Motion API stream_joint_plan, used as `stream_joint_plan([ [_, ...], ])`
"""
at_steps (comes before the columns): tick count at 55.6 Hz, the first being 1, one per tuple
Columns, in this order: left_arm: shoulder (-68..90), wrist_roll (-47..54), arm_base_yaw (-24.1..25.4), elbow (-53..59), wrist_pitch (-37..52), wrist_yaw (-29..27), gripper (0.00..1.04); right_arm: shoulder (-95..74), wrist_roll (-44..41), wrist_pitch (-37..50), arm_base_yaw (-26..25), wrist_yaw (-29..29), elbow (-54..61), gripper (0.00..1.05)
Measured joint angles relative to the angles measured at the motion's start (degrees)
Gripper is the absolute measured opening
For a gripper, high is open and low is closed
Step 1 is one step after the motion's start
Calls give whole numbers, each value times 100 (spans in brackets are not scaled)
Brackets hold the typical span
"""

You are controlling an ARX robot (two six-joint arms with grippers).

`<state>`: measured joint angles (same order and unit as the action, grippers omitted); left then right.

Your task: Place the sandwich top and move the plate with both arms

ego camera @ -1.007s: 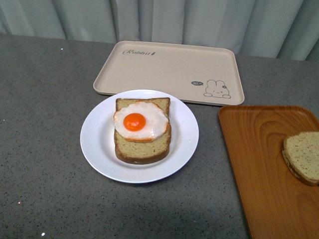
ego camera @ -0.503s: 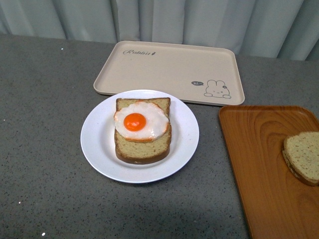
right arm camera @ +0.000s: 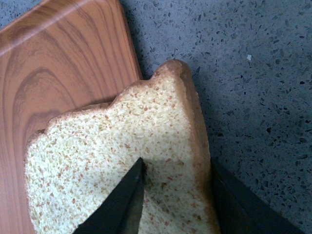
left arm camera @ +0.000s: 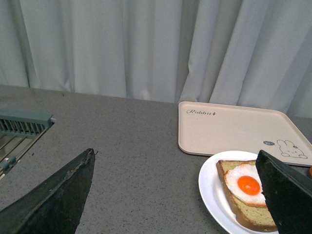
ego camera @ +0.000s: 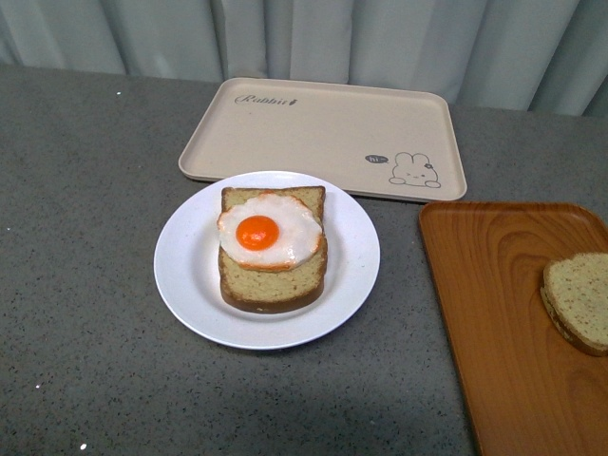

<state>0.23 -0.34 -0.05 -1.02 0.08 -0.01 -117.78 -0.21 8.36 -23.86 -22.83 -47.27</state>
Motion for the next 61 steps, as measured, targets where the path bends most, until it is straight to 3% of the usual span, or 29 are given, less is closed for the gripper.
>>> stream_joint_plan([
  [12,0,0,0,2,0,0,98,7,-59,4,-22,-120,0,3],
  [32,0,0,0,2,0,0,98,732,-57,-323,-44,-308,146,3],
  [41,0,0,0,2,0,0,98,1580,188,-516,46,-695,216,3],
  [52,0,0,0,2,0,0,98,2424,946,-584,756,-1290,328,3],
  [61,0,0,0,0,0,0,98,2496,1744,37,1808,-1016,407,3],
])
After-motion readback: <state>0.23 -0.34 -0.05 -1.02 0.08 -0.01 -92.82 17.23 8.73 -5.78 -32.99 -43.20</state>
